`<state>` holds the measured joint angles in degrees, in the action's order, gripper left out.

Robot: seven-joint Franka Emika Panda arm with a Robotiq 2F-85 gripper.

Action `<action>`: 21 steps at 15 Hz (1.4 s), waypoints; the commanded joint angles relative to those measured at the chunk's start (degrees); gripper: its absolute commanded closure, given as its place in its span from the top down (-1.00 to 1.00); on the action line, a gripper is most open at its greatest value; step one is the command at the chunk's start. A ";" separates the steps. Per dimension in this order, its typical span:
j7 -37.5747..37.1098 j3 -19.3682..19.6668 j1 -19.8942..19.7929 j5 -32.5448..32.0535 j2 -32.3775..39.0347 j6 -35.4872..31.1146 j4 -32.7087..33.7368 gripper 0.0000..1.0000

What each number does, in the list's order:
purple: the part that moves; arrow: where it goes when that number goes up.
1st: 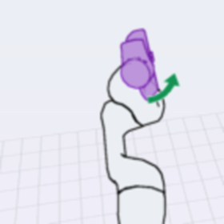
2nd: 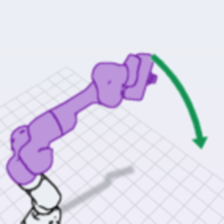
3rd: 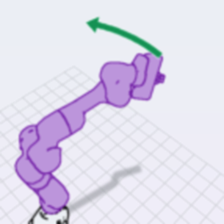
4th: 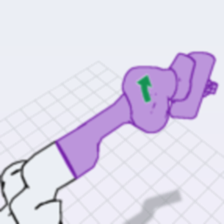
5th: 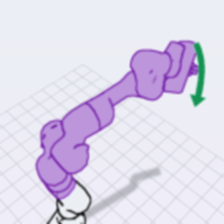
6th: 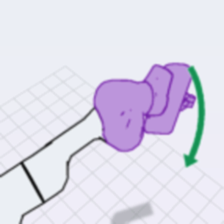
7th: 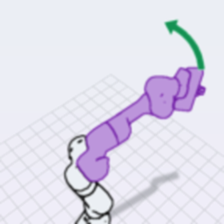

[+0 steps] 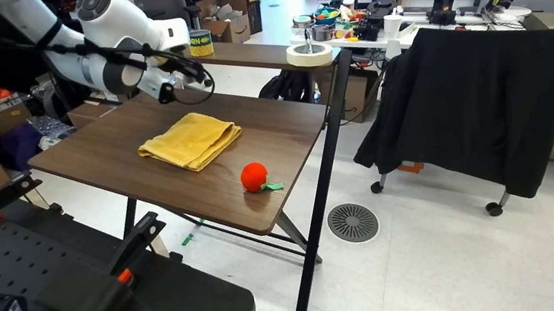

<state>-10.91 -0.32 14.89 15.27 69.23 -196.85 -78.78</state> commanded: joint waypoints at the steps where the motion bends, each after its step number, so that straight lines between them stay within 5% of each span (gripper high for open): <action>1: -1.80 5.10 -1.57 5.88 -2.92 -0.60 -4.65 -0.93; 7: -4.74 9.71 -5.01 13.12 -1.85 1.09 -7.04 -0.93; 17: -11.15 9.82 -8.69 16.25 -0.01 0.46 -6.71 -0.93; 18: -11.36 9.83 -8.67 16.08 -0.07 0.86 -6.94 -0.90; 19: -11.57 9.77 -8.68 15.84 0.01 0.94 -7.01 -0.67; 20: -11.81 9.59 -8.77 15.71 0.09 1.06 -6.97 -0.71; 21: -11.97 9.28 -8.95 15.52 0.15 1.19 -6.90 -0.48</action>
<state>-22.13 9.08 5.83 29.94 69.33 -196.67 -85.97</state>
